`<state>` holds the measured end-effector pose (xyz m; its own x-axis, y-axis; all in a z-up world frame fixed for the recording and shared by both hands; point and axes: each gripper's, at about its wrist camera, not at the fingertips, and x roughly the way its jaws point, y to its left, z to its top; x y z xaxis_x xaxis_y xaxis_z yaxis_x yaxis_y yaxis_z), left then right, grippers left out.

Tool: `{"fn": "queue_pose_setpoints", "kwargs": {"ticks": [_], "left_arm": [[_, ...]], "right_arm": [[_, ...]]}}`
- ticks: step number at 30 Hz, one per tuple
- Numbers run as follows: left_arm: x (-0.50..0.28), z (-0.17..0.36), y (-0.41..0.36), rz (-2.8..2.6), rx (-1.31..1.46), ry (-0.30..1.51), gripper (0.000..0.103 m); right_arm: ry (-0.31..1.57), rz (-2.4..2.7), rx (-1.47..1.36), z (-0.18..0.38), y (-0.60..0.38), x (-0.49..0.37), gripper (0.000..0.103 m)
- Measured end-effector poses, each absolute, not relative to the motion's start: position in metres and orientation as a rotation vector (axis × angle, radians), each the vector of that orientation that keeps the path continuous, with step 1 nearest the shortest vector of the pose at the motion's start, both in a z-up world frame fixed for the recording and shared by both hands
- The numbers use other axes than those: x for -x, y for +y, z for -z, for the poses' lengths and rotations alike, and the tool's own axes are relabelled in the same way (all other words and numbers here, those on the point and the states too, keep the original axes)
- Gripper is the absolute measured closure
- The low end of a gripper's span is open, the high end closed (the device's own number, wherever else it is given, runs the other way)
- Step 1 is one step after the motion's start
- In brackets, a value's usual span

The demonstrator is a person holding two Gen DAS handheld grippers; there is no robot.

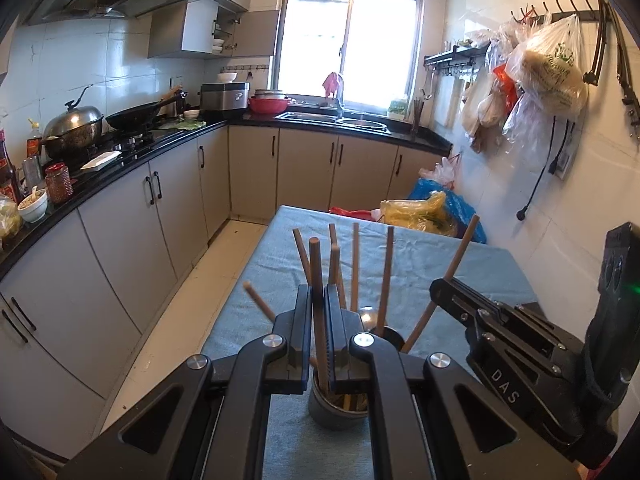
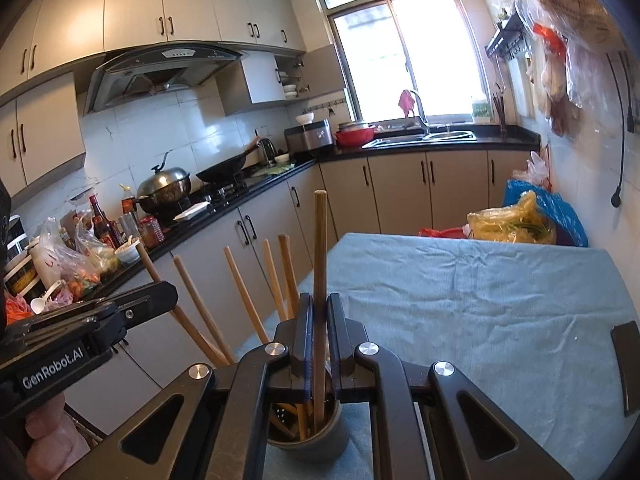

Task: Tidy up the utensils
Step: 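Lower both chopsticks into the holder cup with both tools, then open both tools and pull them back from the holder cup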

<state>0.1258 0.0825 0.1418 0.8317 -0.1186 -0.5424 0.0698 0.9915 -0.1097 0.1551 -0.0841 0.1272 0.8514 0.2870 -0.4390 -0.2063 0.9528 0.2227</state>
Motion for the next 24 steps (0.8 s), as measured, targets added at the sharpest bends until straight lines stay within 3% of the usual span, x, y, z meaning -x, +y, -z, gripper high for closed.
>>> {"fn": "queue_pose_setpoints", "kwargs": {"ticks": [22, 24], "left_arm": [[-0.135, -0.131, 0.087, 0.046, 0.067, 0.581, 0.095], [-0.134, -0.131, 0.088, 0.038, 0.062, 0.576, 0.095]], "right_arm": [[0.561, -0.266, -0.166, -0.103, -0.077, -0.170, 0.095], [0.565, -0.274, -0.183, -0.105, -0.080, -0.169, 0.091]]}}
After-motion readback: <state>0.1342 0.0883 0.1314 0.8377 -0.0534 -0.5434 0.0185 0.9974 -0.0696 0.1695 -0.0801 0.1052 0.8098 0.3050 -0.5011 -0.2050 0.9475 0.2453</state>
